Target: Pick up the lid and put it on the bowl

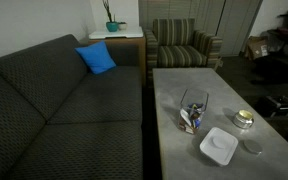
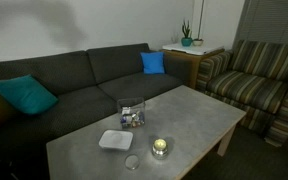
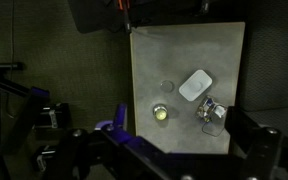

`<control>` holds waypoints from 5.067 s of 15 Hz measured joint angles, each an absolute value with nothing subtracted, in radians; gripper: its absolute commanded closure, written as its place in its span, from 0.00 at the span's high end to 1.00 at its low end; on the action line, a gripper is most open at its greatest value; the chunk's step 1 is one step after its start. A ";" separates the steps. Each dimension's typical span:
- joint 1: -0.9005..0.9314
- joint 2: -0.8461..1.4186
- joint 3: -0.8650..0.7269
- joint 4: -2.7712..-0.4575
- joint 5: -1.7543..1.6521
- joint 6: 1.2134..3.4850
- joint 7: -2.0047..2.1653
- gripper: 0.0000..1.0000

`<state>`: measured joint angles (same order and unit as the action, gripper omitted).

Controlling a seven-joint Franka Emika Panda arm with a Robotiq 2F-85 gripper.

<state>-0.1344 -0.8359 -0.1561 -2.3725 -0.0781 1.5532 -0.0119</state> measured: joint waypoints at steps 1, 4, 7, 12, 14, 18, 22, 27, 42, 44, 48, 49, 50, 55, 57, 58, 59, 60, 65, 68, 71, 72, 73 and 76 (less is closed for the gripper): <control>-0.134 -0.836 -0.156 -2.373 -0.078 1.553 -0.012 1.00; -0.126 -0.832 -0.153 -2.374 -0.075 1.553 -0.013 1.00; -0.091 -0.801 -0.134 -2.381 -0.068 1.554 -0.013 1.00; -0.016 -0.687 -0.072 -2.397 -0.024 1.571 -0.012 1.00; 0.005 -0.630 -0.051 -2.397 0.002 1.571 -0.012 1.00; 0.025 -0.526 -0.040 -2.380 0.043 1.547 -0.012 1.00; 0.025 -0.519 -0.040 -2.367 0.044 1.533 -0.012 1.00; 0.025 -0.520 -0.040 -2.366 0.044 1.531 -0.012 1.00; 0.064 -0.584 0.032 -2.568 0.044 1.869 -0.009 1.00; 0.085 -0.575 0.048 -2.615 0.044 1.921 -0.008 1.00; 0.108 -0.534 0.063 -2.646 0.044 1.936 -0.008 1.00; 0.108 -0.533 0.063 -2.646 0.044 1.937 -0.008 1.00; 0.108 -0.533 0.063 -2.646 0.044 1.937 -0.008 1.00; 0.108 -0.536 0.069 -2.654 0.044 2.030 0.028 1.00; 0.109 -0.498 0.079 -2.659 0.044 2.124 0.052 1.00; 0.109 -0.464 0.087 -2.658 0.044 2.173 0.065 1.00; 0.109 -0.420 0.097 -2.655 0.044 2.221 0.080 1.00; 0.109 -0.371 0.107 -2.647 0.043 2.260 0.100 1.00; 0.108 -0.185 0.131 -2.561 0.037 2.293 0.149 1.00; 0.108 -0.182 0.131 -2.553 0.037 2.293 0.150 1.00; 0.108 -0.182 0.131 -2.553 0.037 2.293 0.150 1.00; 0.108 -0.182 0.131 -2.553 0.037 2.293 0.150 1.00; 0.108 -0.182 0.131 -2.553 0.037 2.293 0.150 1.00; 0.108 -0.182 0.131 -2.553 0.037 2.293 0.150 1.00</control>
<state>0.1079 -0.1818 0.1307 -2.5527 0.0368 2.2926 0.1496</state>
